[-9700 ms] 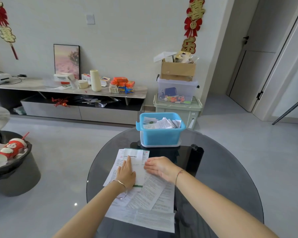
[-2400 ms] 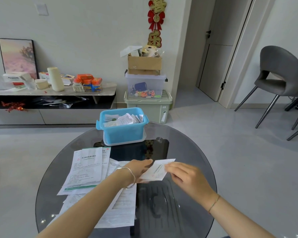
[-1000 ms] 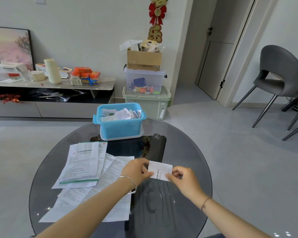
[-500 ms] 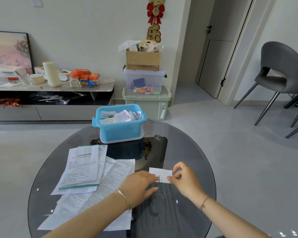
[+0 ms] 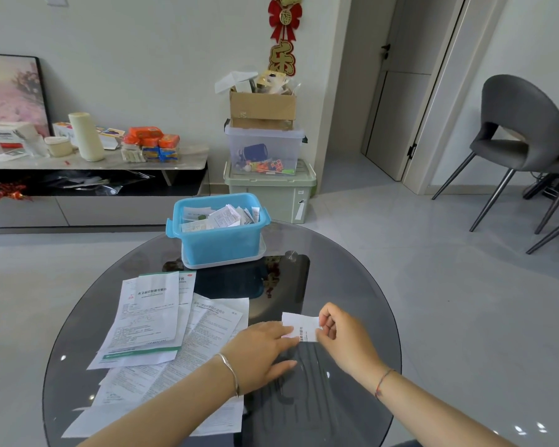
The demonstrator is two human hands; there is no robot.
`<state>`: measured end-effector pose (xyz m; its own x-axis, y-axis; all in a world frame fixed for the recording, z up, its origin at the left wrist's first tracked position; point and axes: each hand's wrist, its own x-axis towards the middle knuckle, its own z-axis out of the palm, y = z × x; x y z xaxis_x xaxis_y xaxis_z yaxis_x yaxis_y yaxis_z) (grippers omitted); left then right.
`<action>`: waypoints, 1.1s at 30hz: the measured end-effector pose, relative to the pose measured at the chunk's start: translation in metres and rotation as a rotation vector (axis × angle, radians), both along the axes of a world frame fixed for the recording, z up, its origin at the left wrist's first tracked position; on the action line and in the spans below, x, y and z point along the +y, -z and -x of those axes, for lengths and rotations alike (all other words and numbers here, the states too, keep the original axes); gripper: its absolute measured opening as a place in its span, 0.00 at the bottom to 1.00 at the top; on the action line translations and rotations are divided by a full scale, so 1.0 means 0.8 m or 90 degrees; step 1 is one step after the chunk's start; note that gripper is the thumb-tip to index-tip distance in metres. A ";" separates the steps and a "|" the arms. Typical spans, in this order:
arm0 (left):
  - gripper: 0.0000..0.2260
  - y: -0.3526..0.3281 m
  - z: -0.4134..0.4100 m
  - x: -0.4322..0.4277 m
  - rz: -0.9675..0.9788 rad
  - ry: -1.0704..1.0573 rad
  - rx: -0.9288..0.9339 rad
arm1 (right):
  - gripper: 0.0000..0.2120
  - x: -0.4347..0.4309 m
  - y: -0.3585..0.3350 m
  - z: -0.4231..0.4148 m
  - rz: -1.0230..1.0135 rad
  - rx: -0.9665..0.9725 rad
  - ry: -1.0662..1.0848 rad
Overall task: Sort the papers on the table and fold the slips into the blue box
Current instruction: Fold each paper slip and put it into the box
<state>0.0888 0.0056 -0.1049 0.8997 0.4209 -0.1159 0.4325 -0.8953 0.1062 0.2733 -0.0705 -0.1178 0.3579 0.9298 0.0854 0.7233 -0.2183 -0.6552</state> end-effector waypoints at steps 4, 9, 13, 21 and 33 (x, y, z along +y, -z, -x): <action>0.25 -0.002 -0.001 -0.003 0.041 -0.006 0.007 | 0.09 0.001 0.000 -0.001 -0.004 0.017 -0.005; 0.25 -0.005 -0.002 0.000 0.037 0.013 0.021 | 0.07 0.000 0.001 -0.002 -0.015 -0.023 -0.027; 0.25 -0.003 0.000 0.003 0.016 0.034 0.024 | 0.07 -0.007 0.008 0.001 -0.135 -0.322 -0.136; 0.23 0.000 0.001 0.005 0.011 0.037 0.002 | 0.18 -0.028 0.014 -0.003 -0.134 -0.499 -0.309; 0.22 -0.005 0.012 0.013 -0.027 0.050 0.052 | 0.16 -0.047 0.003 -0.030 -0.113 -0.430 -0.251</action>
<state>0.0791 0.0162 -0.1009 0.9181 0.3561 -0.1740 0.3672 -0.9295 0.0354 0.2975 -0.1077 -0.1200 -0.1764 0.9294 0.3241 0.9779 0.2030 -0.0497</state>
